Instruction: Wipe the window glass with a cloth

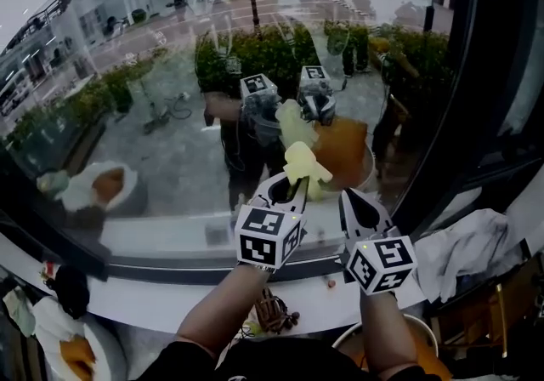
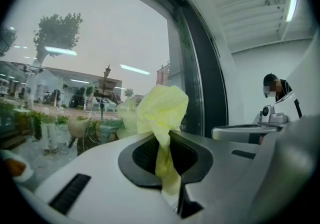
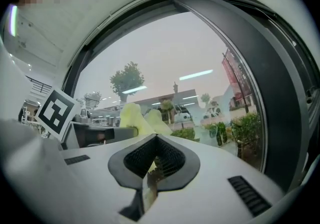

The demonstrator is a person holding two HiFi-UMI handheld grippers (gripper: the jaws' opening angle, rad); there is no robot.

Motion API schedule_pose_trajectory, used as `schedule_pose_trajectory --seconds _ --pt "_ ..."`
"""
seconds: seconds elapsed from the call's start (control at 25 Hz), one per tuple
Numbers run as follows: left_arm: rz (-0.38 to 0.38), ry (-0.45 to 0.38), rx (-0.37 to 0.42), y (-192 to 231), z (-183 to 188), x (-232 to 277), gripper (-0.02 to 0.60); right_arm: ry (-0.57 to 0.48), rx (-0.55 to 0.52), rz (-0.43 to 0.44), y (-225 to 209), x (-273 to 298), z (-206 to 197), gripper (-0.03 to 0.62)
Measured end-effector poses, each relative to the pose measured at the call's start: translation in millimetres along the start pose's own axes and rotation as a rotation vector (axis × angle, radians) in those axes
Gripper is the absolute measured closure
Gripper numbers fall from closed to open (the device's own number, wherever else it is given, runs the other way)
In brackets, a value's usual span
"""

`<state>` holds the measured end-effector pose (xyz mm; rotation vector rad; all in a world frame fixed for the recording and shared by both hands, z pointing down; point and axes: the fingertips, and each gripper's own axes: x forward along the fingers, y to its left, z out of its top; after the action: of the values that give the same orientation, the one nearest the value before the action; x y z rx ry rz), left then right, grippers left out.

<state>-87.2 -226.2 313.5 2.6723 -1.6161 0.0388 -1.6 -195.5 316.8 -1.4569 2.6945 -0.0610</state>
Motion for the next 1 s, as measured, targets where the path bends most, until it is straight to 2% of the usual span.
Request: schedule_pose_trajectory --seconds 0.16,0.36,0.68,1.0 --pt "0.055 0.019 -0.001 25 0 4 0.549 0.007 0.008 0.041 2 18 1 0.568" --pt "0.076 0.036 0.013 40 1 20 0.549 0.010 -0.001 0.070 4 40 5 0.568" --pt "0.104 0.052 -0.003 77 1 24 0.549 0.010 0.020 0.052 2 67 8 0.568" --pt "0.117 0.036 -0.010 114 -51 122 0.549 0.026 0.007 0.095 -71 155 -48 0.568"
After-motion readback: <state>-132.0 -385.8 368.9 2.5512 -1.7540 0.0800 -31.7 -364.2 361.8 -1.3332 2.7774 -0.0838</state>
